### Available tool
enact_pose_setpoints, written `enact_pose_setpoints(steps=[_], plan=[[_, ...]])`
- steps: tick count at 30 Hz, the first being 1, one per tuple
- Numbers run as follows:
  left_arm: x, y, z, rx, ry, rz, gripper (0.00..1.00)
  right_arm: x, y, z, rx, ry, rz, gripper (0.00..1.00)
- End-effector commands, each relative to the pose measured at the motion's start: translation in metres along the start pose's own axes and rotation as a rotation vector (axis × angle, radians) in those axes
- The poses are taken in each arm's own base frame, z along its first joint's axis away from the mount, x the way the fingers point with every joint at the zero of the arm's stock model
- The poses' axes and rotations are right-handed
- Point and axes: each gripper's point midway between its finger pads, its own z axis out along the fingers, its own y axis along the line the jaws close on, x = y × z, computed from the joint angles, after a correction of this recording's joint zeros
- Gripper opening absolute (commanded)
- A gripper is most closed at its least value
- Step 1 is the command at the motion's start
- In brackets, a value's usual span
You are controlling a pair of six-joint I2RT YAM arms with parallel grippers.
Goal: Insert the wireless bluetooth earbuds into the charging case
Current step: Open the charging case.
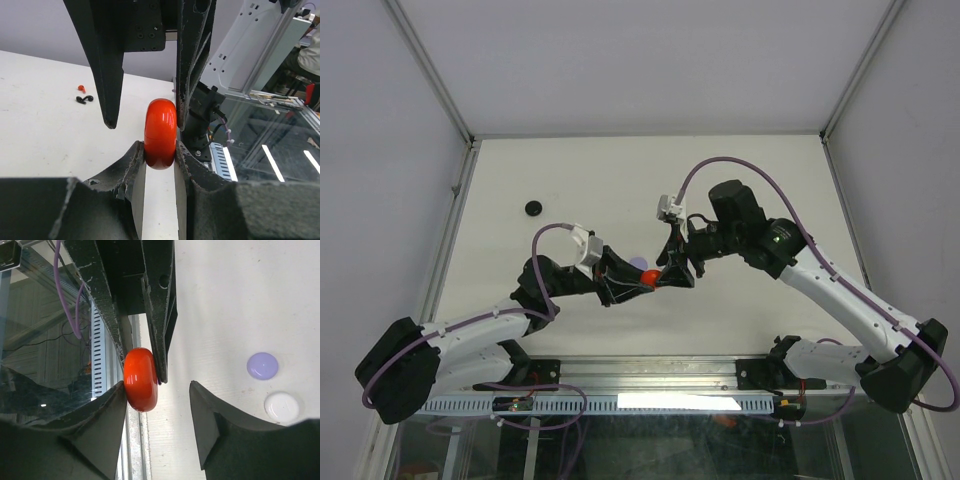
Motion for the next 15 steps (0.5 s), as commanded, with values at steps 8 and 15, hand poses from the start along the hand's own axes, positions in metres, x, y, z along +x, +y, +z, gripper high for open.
enact_pose_setpoints(steps=[8, 15], plan=[[-0.004, -0.004, 0.002, -0.005, -0.021, 0.162, 0.0, -0.031, -0.015, -0.015, 0.154, -0.103, -0.082, 0.57], [0.001, -0.002, -0.001, -0.016, -0.012, 0.191, 0.0, -0.032, -0.021, -0.021, 0.208, -0.114, -0.083, 0.58]])
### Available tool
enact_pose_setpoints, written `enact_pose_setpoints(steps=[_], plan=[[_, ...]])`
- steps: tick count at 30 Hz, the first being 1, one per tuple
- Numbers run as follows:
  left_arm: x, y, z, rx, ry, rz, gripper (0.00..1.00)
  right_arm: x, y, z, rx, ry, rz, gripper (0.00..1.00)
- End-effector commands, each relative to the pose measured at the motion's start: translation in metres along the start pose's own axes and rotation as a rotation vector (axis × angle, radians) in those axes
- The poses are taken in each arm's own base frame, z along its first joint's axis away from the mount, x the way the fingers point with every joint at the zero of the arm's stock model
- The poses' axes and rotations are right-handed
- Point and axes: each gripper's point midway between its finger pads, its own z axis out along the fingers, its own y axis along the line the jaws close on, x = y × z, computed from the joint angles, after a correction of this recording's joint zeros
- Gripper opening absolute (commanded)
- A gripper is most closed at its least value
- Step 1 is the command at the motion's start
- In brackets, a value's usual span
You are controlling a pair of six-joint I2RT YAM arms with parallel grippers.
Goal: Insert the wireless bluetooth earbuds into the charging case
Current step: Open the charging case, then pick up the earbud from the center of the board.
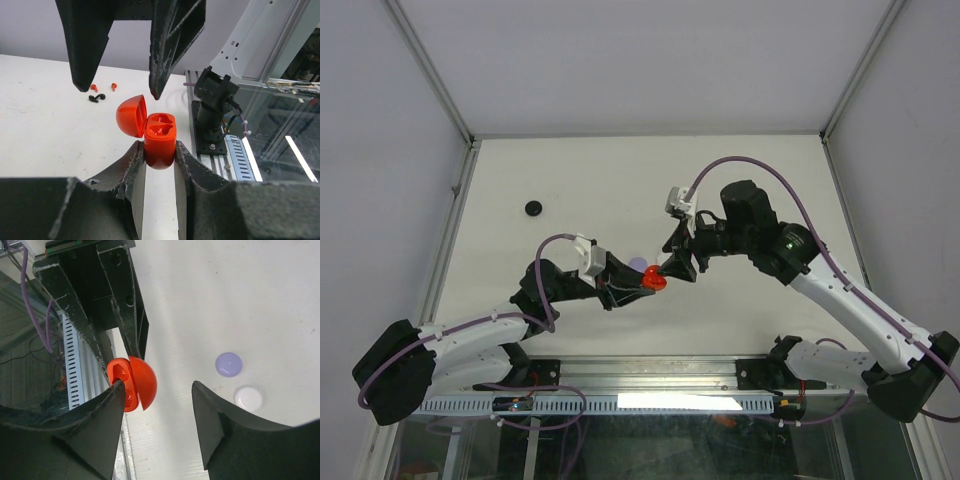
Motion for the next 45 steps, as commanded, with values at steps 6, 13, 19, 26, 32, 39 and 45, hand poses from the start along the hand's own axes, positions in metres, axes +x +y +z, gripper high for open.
enact_pose_setpoints(steps=[6, 13, 19, 26, 32, 39, 45], plan=[[-0.002, -0.001, -0.003, -0.009, -0.021, 0.079, 0.0, -0.018, -0.013, -0.002, 0.076, -0.062, -0.014, 0.59], [0.014, 0.033, -0.016, -0.221, -0.033, 0.035, 0.0, -0.011, -0.041, -0.002, 0.237, -0.037, 0.101, 0.64], [0.025, 0.06, -0.04, -0.395, -0.045, 0.007, 0.0, 0.034, -0.097, -0.017, 0.523, 0.065, 0.337, 0.66], [0.03, 0.093, -0.067, -0.539, -0.041, 0.008, 0.0, 0.1, -0.138, -0.049, 0.787, 0.117, 0.6, 0.68], [0.028, 0.115, -0.088, -0.653, -0.049, 0.057, 0.0, 0.151, -0.163, -0.084, 0.98, 0.137, 0.808, 0.69], [0.036, 0.124, -0.098, -0.694, -0.013, 0.136, 0.0, 0.191, -0.204, -0.143, 1.267, 0.108, 1.004, 0.7], [0.042, 0.121, -0.095, -0.666, 0.016, 0.124, 0.0, 0.233, -0.233, -0.186, 1.484, 0.15, 1.127, 0.7]])
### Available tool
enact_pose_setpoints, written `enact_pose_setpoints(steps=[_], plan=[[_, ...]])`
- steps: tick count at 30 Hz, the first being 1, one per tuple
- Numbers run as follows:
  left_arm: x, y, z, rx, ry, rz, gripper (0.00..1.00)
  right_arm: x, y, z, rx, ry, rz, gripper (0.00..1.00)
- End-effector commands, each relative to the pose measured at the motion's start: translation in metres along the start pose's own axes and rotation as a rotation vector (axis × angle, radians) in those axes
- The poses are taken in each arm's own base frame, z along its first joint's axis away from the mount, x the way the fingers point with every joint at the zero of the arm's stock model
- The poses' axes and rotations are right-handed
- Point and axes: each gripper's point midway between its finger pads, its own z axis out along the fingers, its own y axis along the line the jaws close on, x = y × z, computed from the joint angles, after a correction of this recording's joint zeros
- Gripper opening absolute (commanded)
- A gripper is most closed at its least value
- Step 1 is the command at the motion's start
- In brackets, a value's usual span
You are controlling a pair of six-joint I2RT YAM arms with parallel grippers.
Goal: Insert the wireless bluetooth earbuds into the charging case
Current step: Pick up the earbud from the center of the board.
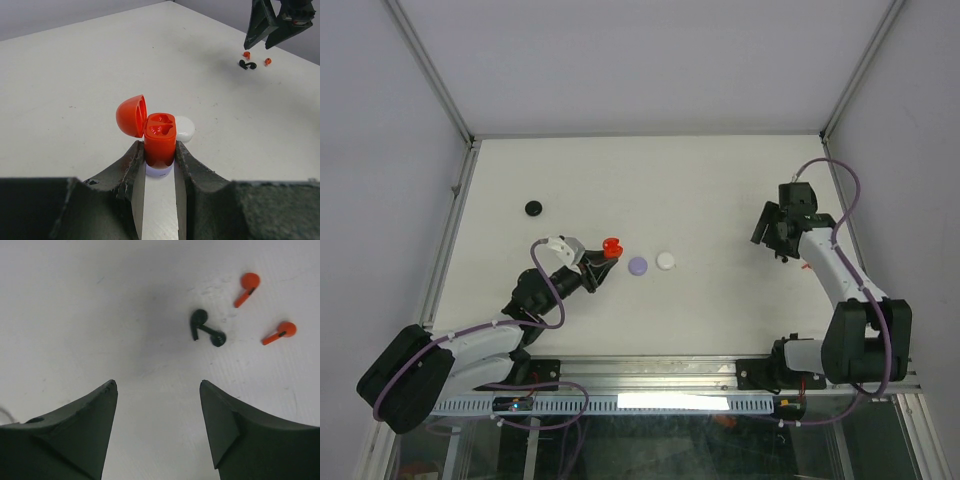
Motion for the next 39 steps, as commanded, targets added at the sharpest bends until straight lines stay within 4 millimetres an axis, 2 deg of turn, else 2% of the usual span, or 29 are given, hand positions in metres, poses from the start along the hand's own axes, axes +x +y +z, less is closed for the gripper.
enact_pose_setpoints(steps=[1, 4, 9, 15, 21, 26, 39], plan=[[-0.015, 0.0, -0.001, 0.011, -0.059, 0.051, 0.0, -0.034, -0.038, 0.016, 0.171, -0.077, 0.123, 0.7], [-0.012, 0.001, -0.001, 0.009, -0.049, 0.053, 0.0, -0.04, -0.062, 0.028, 0.273, -0.065, 0.153, 0.7], [-0.008, -0.001, 0.002, 0.027, -0.026, 0.048, 0.0, -0.059, -0.085, 0.046, 0.34, -0.063, 0.21, 0.67], [-0.007, -0.003, 0.002, 0.038, -0.018, 0.047, 0.0, -0.066, -0.102, 0.07, 0.337, -0.019, 0.257, 0.55], [-0.006, -0.004, 0.003, 0.042, -0.013, 0.047, 0.0, -0.059, -0.107, 0.083, 0.304, 0.037, 0.268, 0.45], [-0.004, -0.005, 0.004, 0.049, -0.005, 0.043, 0.0, -0.056, -0.102, 0.091, 0.251, 0.062, 0.275, 0.39], [-0.005, -0.008, 0.003, 0.066, -0.009, 0.046, 0.0, -0.044, -0.101, 0.105, 0.234, 0.138, 0.244, 0.36]])
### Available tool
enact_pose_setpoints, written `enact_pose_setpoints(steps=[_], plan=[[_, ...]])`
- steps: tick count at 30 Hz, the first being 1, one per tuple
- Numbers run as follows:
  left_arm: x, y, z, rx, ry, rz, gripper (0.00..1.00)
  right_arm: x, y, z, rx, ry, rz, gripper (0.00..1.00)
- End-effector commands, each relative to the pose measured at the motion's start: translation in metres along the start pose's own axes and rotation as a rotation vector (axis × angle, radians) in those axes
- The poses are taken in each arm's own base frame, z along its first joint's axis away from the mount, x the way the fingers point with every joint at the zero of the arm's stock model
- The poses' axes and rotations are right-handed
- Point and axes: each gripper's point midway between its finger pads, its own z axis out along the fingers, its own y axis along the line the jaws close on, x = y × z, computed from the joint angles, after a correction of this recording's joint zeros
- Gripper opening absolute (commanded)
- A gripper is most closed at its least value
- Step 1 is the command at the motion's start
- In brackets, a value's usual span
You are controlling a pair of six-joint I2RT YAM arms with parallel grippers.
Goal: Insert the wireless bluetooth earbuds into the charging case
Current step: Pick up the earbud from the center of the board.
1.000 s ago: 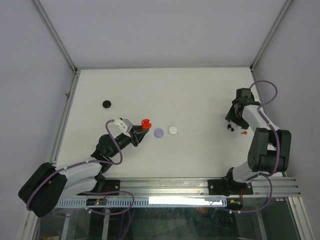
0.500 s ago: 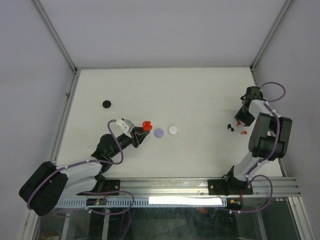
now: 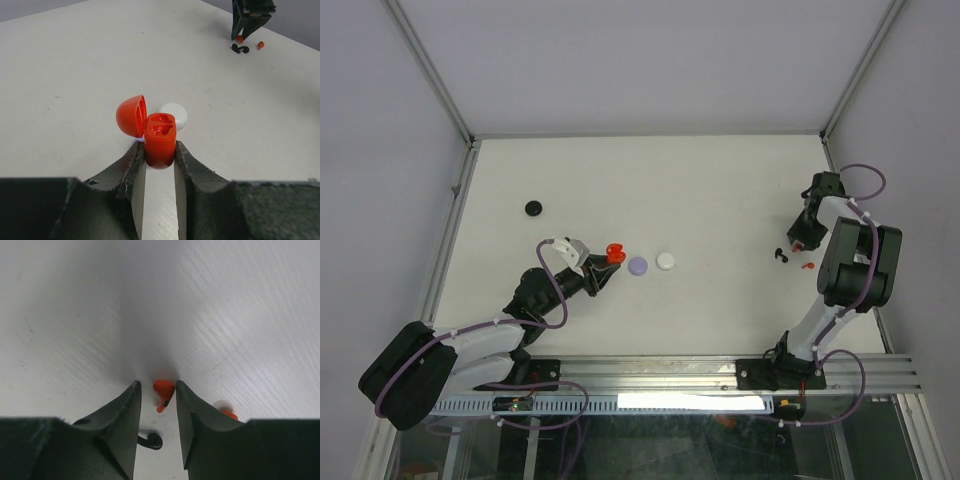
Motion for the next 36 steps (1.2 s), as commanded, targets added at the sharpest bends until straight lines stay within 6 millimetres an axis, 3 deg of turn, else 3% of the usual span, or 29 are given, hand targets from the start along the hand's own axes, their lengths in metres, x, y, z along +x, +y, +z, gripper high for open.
enact_pose_setpoints(steps=[1, 12, 26, 36], plan=[[-0.02, -0.001, 0.004, 0.02, -0.064, 0.043, 0.0, -0.015, 0.004, 0.001, -0.022, -0.016, -0.013, 0.36], [-0.02, -0.002, 0.004, 0.025, -0.061, 0.042, 0.0, -0.004, 0.002, 0.002, -0.012, 0.035, -0.042, 0.3], [-0.018, -0.003, 0.005, 0.035, -0.054, 0.04, 0.0, 0.002, 0.006, -0.002, -0.011, 0.066, -0.09, 0.33], [-0.025, -0.008, 0.002, 0.052, -0.088, 0.042, 0.0, 0.001, 0.01, -0.004, -0.013, 0.061, -0.117, 0.17]])
